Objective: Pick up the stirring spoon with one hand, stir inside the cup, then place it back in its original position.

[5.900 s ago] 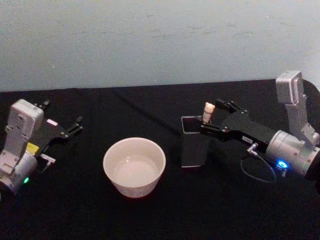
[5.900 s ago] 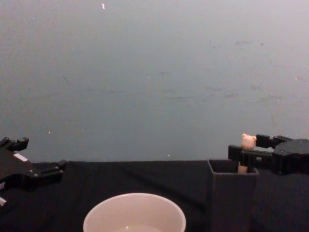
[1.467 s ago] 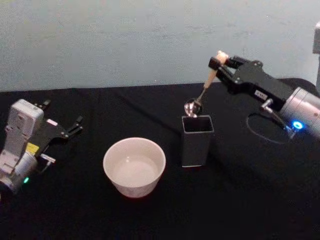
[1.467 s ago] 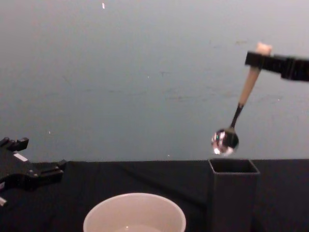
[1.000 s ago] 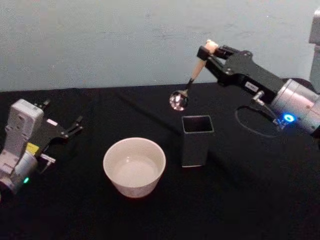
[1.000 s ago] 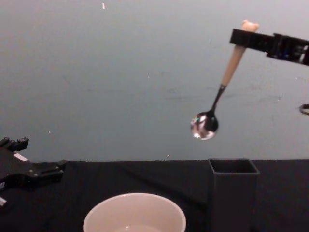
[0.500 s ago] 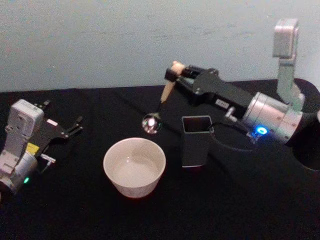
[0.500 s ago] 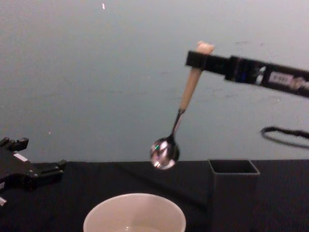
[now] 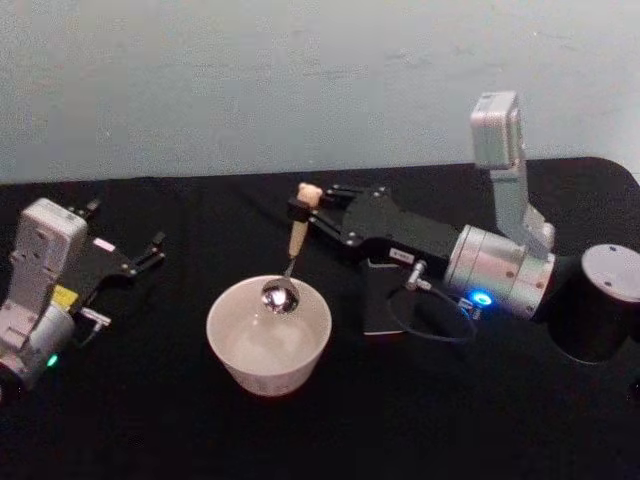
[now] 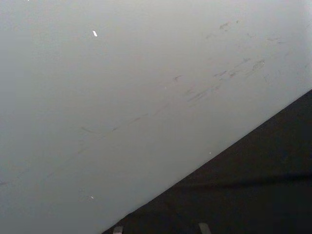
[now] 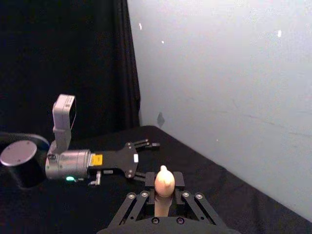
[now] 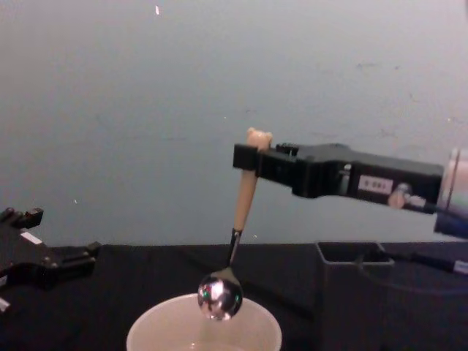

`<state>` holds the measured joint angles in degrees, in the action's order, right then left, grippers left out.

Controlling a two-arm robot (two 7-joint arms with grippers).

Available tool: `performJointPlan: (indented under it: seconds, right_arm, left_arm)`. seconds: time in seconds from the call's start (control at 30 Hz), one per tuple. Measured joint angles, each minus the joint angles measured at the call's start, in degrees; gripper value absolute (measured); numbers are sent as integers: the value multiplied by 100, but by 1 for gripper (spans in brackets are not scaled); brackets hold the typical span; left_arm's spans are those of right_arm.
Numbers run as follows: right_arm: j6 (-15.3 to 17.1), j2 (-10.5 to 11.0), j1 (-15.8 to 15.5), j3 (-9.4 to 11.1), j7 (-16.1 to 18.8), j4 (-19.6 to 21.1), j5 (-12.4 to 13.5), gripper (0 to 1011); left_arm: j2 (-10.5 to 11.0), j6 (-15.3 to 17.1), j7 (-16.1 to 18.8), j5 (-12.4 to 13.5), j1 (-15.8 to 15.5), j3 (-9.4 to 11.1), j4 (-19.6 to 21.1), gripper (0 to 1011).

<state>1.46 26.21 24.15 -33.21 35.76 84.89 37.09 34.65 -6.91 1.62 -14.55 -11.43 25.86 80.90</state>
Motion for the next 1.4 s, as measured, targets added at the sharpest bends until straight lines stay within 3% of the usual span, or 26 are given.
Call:
performJointPlan:
  seconds: [0.7,0.97,1.4]
  right_arm:
    - [-245,-46,74,-427,380,-358,-713,212]
    - [-287,-156,129,-596,479,-498,-986,212]
    - [-305,-435,276,-711,511,-746,-1190,212]
  left_arm:
    - [0,0,0,0,0,0,0,1001]
    - [0,0,0,0,0,0,0,1001]
    - [0,0,0,0,0,0,0,1001]
